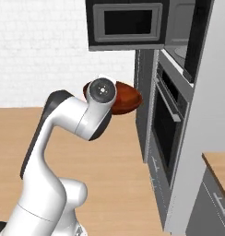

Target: Pick the bell pepper from the sink and place it in the bowl. Then pick the bowl and place it in the microwave. Then close the microwave door and press the start button.

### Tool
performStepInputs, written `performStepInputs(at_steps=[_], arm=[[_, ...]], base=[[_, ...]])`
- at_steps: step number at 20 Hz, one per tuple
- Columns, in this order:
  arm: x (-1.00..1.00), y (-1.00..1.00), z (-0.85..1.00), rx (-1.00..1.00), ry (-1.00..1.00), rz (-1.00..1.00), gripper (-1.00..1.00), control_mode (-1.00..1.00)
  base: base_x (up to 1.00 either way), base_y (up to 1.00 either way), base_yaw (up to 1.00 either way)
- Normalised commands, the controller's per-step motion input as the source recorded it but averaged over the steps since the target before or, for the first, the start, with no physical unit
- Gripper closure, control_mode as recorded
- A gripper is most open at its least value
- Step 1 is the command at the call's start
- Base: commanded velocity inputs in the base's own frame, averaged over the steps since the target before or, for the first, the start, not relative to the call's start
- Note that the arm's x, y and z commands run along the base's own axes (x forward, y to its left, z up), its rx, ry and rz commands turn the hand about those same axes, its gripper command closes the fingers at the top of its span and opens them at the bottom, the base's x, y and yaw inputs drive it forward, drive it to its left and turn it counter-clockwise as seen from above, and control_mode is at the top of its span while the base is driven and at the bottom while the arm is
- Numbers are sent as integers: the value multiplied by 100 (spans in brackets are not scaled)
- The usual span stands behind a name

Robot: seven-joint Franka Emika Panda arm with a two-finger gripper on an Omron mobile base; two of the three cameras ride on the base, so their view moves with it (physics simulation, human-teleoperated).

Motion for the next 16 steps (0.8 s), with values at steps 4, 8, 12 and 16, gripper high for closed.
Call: performStepInputs(at_steps=[4,8,12,16], arm=[[0,0,0,0,0,0,100,100],[0,0,0,0,0,0,100,100],[0,0,0,0,0,0,100,100],[0,0,0,0,0,0,100,100]], base=[[53,3,-15],[30,16,-39],[38,38,-47],[56,72,-39]])
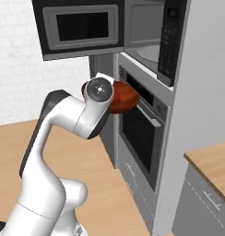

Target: Pick the bell pepper from the sink and place it in the bowl. Then pick the bowl and place it in the microwave. Then close the microwave door and press the start button.

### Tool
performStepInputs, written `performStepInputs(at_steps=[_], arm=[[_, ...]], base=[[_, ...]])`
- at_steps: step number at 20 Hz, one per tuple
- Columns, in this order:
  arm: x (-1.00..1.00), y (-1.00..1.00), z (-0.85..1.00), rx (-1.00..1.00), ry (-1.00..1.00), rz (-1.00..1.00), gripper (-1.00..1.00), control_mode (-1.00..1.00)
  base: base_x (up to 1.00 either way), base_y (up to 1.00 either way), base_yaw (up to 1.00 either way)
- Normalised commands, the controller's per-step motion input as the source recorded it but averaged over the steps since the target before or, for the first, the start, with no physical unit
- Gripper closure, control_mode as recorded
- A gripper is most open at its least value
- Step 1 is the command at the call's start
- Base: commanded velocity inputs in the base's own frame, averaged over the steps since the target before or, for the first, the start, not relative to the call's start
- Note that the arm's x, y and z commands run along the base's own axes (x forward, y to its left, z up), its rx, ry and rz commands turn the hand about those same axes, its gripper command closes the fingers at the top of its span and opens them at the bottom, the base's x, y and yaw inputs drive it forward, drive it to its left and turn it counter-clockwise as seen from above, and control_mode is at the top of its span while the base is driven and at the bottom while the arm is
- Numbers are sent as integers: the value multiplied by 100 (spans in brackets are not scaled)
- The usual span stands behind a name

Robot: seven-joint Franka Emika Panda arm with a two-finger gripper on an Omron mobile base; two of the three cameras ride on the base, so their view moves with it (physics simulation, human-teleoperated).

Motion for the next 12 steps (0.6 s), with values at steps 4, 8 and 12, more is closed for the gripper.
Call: performStepInputs(at_steps=[4,8,12], arm=[[0,0,0,0,0,0,100,100],[0,0,0,0,0,0,100,100],[0,0,0,0,0,0,100,100]], base=[[55,53,-20],[39,19,-15],[54,30,-15]])
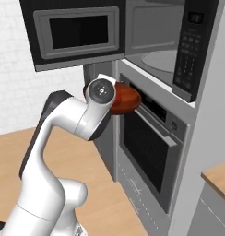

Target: Pick the bell pepper from the sink and place it in the bowl. Then pick the bowl and place it in the microwave. Then close the microwave door and press the start button.

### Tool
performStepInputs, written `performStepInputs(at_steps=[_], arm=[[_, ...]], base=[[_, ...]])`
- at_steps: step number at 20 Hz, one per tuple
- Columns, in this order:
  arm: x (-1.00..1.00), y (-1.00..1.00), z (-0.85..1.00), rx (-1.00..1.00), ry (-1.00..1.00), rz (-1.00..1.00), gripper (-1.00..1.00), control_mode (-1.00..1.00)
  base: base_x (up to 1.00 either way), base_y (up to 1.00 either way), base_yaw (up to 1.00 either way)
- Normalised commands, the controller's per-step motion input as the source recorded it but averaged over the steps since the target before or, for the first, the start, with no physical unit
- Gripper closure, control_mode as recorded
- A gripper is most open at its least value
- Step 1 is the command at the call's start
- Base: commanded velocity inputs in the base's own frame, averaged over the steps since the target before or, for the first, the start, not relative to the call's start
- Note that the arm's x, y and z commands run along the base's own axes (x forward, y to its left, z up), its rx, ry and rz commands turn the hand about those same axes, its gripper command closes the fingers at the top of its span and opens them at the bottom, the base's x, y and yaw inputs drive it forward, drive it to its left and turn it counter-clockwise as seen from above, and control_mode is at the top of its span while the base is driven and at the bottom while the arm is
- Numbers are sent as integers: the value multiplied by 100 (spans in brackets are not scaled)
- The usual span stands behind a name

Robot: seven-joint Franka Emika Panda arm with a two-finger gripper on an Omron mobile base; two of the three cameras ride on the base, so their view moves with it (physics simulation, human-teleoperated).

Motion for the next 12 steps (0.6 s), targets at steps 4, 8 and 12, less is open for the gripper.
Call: performStepInputs(at_steps=[4,8,12], arm=[[0,0,0,0,0,0,100,100],[0,0,0,0,0,0,100,100],[0,0,0,0,0,0,100,100]], base=[[60,31,-16],[42,2,-12],[49,0,-11]])
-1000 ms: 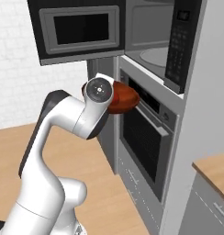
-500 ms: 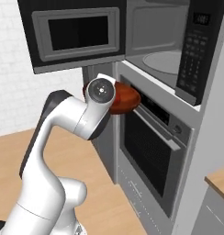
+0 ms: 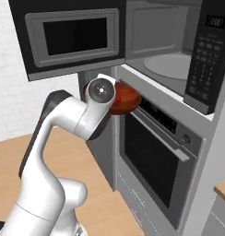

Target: Pick the bell pepper from the sink and place it in the bowl. Then pick the bowl and place it in the microwave. Then close the microwave door and press the start button.

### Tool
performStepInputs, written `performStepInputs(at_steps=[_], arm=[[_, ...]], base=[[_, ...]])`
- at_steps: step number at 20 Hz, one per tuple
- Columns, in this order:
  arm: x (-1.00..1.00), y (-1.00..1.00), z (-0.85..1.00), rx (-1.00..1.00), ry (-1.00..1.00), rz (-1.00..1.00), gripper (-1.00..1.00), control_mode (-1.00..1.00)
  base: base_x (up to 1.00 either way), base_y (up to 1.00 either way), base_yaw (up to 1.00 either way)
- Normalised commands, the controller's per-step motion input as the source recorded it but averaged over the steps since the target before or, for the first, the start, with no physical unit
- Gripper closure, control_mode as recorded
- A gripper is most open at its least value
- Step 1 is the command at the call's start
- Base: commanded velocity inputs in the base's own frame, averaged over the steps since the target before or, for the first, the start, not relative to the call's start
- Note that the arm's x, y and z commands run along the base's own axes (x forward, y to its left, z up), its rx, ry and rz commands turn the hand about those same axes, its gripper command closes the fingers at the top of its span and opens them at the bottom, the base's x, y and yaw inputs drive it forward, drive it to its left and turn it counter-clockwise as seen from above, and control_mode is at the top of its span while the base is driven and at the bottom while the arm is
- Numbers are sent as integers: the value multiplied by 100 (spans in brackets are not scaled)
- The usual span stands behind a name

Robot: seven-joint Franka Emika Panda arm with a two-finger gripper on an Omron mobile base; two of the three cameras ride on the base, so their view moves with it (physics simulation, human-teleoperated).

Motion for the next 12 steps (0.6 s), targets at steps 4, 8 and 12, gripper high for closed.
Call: performStepInputs(at_steps=[4,8,12], arm=[[0,0,0,0,0,0,100,100],[0,0,0,0,0,0,100,100],[0,0,0,0,0,0,100,100]], base=[[73,-1,-11],[63,-7,-5],[58,-7,-5]])
